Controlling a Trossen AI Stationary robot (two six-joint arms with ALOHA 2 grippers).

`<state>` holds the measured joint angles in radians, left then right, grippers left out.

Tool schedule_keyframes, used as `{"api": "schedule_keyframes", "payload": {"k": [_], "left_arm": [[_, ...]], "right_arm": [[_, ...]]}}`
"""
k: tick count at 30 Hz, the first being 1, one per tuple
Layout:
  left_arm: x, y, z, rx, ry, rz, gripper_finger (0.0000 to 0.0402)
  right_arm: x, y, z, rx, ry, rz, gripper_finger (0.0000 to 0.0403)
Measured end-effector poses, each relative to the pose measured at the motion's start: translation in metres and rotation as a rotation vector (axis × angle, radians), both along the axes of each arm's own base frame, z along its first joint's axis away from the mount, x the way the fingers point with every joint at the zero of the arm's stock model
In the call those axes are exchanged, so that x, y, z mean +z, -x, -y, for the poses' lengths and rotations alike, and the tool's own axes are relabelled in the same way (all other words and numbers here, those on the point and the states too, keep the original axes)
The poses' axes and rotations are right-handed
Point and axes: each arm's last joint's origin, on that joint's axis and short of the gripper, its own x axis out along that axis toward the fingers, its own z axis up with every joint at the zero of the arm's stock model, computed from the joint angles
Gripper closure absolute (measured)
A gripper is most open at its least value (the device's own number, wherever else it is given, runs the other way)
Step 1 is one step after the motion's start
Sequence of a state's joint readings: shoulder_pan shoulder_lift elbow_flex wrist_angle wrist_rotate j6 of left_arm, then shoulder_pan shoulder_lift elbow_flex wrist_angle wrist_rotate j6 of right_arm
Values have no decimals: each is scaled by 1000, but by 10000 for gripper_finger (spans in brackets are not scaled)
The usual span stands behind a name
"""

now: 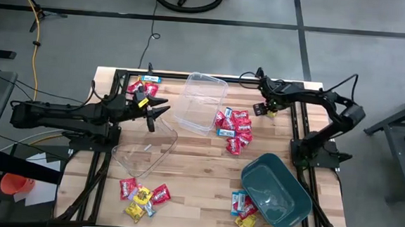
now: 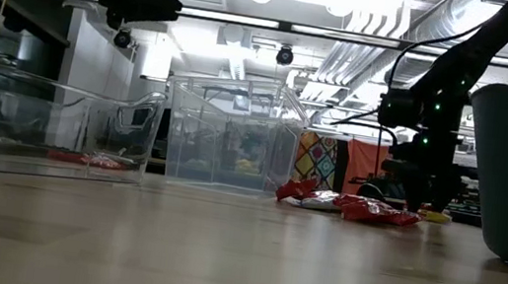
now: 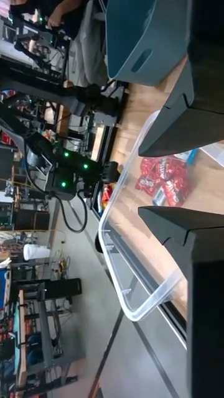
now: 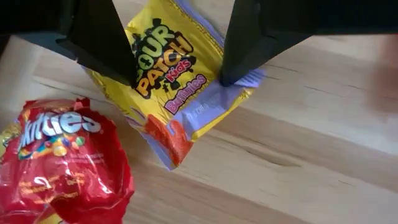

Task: Sort candy
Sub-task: Put the yellow candy into the transparent container

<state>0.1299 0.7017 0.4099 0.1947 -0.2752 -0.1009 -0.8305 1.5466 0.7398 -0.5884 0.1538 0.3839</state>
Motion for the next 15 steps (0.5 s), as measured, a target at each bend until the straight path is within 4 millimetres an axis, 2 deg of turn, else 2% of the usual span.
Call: {"api": "schedule_keyframes", "payload": {"k": [4, 10, 12, 15], "left_arm": [[0, 0, 0, 0, -1, 2, 273], [2, 0, 0, 0, -2, 15, 273], [2, 0, 0, 0, -3, 20, 273], [2, 0, 0, 0, -3, 19, 273]], "right_arm": [[-2, 0, 1, 22, 2, -21, 233], [6, 1, -5, 72, 1, -25, 373], [12, 3, -11, 97, -8, -23, 389], [28, 3, -22, 126, 19, -2, 374]]}}
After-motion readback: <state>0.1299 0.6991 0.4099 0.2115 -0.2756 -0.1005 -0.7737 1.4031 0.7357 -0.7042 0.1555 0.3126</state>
